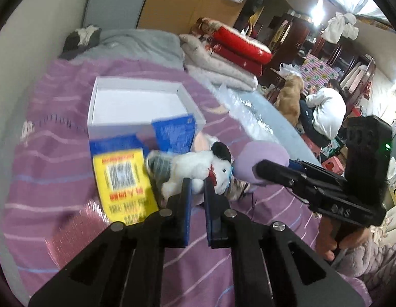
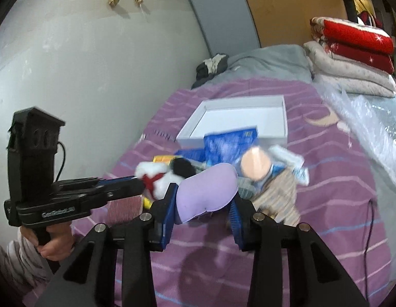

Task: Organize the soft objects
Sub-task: 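Lift and carry the pillow and plush with both tools over the white box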

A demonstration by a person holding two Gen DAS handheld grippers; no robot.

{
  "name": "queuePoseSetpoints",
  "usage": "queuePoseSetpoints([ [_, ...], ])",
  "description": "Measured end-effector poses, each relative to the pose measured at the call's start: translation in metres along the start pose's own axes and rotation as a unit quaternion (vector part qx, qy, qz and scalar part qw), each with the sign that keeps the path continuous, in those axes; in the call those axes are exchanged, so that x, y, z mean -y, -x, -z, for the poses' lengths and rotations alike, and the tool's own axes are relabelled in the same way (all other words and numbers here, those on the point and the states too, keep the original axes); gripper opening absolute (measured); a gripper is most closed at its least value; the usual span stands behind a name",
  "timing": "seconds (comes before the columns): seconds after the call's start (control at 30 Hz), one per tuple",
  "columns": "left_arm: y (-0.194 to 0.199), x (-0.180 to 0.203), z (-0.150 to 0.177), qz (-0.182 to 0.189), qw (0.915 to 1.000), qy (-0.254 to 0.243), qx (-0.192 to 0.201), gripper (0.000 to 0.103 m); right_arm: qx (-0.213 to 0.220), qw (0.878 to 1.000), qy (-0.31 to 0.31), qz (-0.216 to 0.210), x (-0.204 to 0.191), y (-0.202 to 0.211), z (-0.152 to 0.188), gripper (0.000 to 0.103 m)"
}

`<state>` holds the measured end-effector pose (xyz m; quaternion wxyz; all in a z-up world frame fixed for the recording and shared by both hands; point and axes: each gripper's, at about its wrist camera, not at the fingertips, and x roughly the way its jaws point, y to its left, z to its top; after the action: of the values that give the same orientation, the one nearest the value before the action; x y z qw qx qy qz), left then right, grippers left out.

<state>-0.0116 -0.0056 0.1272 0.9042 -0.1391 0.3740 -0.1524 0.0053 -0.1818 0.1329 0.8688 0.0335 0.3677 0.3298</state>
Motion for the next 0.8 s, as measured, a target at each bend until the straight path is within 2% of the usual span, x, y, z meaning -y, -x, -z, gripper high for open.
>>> queuePoseSetpoints([
  [0.17,-0.005,-0.002,-0.039,-0.002,0.9999,0.005,0.011,0.011,0.024,0.999,-0.030,-0.007,0.017,0.002,-0.044,0.037],
  [0.33,-0.019,-0.009,-0.085,-0.007,0.9997,0.018,0.015,0.011,0.039,0.998,-0.051,-0.009,0.026,-0.009,-0.102,0.037],
  [0.4,-0.025,-0.011,-0.101,-0.013,0.9995,0.023,0.019,0.011,0.038,0.996,-0.077,-0.006,0.033,-0.022,-0.126,0.037],
  [0.5,-0.042,-0.017,-0.126,-0.019,0.9991,0.031,0.022,0.011,0.060,0.989,-0.131,-0.019,0.050,-0.038,-0.159,0.037],
  [0.6,-0.063,-0.025,-0.141,-0.018,0.9985,0.048,0.018,0.011,0.083,0.983,-0.162,-0.014,0.062,-0.055,-0.178,0.037],
  [0.7,-0.085,-0.034,-0.148,-0.018,0.9975,0.067,0.010,0.011,0.103,0.973,-0.204,-0.028,0.079,-0.076,-0.187,0.037],
  [0.8,-0.112,-0.051,-0.149,-0.036,0.9950,0.093,-0.008,0.011,0.128,0.962,-0.236,-0.052,0.097,-0.093,-0.180,0.037],
])
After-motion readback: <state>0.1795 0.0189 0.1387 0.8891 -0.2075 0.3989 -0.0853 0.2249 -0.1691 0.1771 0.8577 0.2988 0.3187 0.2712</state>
